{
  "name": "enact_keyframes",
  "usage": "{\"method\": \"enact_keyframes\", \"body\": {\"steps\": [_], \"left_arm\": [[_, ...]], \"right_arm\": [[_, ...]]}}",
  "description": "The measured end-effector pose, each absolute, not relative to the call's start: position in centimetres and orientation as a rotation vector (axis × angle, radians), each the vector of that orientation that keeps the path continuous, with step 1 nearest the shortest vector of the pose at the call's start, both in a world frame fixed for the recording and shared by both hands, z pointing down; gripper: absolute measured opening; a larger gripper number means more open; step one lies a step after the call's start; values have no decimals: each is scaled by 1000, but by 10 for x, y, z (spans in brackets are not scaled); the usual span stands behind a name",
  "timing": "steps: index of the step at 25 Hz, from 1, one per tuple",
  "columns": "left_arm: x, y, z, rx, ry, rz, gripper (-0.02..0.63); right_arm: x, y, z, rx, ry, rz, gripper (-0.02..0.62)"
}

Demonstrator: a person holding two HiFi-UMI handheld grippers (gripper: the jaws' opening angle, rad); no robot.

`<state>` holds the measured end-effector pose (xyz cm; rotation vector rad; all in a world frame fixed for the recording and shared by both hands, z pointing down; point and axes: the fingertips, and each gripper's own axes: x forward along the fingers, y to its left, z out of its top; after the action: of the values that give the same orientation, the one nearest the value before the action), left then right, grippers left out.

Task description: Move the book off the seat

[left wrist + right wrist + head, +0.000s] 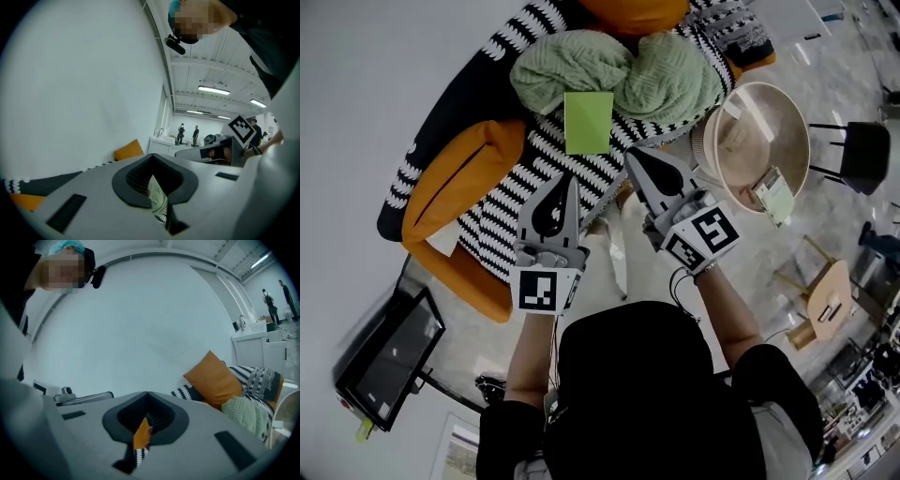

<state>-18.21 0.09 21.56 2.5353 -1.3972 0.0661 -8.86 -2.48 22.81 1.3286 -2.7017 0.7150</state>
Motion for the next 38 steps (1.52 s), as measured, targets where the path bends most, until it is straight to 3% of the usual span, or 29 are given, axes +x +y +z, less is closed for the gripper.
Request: {"method": "enact_keyframes", "body": {"steps": [29,38], "left_arm": [[-137,-88,454,2391,-1436,302,11],[-134,-99,515,2312,-1483,324,11]], "right_arm": [[-55,-108,484,1181,-2600,805,15],[-49,-117,577,1094,-2512,1011,15]]}}
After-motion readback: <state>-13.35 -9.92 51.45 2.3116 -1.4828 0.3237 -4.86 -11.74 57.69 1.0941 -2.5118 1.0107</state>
